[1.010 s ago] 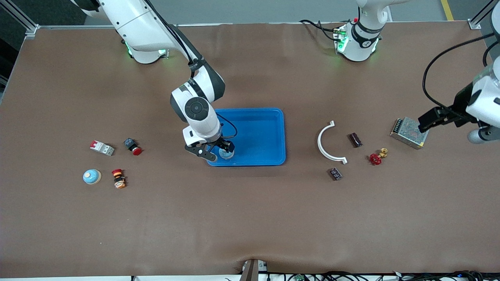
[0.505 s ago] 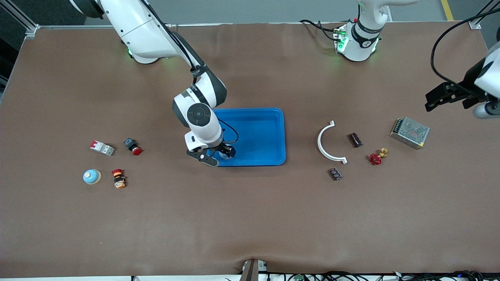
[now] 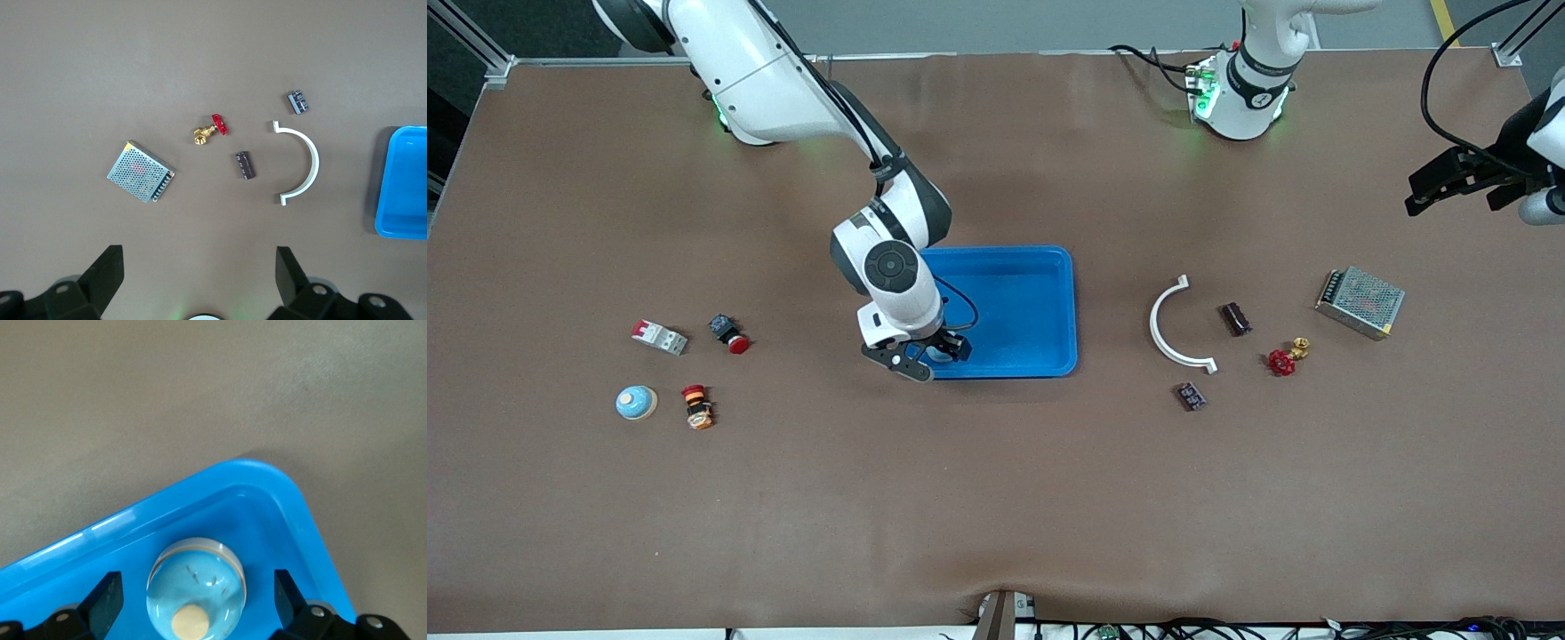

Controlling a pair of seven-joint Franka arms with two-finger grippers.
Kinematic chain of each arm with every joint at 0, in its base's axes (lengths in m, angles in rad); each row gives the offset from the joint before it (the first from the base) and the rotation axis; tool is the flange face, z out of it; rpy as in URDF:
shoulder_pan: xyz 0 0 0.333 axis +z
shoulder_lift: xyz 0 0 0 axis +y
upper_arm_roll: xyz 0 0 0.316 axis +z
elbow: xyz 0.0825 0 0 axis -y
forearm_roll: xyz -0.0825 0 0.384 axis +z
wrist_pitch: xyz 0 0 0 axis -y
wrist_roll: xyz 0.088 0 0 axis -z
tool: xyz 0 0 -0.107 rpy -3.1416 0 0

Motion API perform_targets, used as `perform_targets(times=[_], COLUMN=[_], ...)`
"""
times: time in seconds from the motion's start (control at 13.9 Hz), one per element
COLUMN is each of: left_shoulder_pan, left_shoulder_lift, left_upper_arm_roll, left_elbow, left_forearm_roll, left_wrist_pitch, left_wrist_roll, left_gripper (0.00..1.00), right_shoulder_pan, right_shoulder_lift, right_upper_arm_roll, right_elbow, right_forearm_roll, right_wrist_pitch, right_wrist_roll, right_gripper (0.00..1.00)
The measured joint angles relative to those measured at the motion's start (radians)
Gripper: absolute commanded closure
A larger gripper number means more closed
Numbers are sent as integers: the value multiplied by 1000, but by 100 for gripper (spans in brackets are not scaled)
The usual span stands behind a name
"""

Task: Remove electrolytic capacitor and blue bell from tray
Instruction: 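Carry the bell with the right gripper toward the white-red breaker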

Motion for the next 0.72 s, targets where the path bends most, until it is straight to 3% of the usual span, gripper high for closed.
perform_targets(times=[0.22,0.29,0.43,0.5,0.65,0.72], left_shoulder_pan=[-2,-3,-3,-3,-3,-3], left_shoulder_lift=[0,1,3,5,6,6], left_upper_arm_roll=[0,0,0,0,0,0], left_elbow=[-5,-6,-8,-8,-9,-9], left_forearm_roll=[0,0,0,0,0,0], left_wrist_pitch=[0,1,3,7,14,18], left_wrist_roll=[0,0,0,0,0,0], left_gripper=[0,0,0,0,0,0], right_shoulder_pan=[11,11,11,11,11,11], right_shoulder_lift=[0,0,0,0,0,0], right_upper_arm_roll=[0,0,-1,-1,-1,-1], right_elbow=[1,1,2,2,2,2], right_forearm_roll=[-6,-11,-14,-15,-16,-16], right_wrist_pitch=[0,0,0,0,0,-1], right_wrist_roll=[6,7,7,7,7,8], right_gripper=[0,5,38,62,98,100])
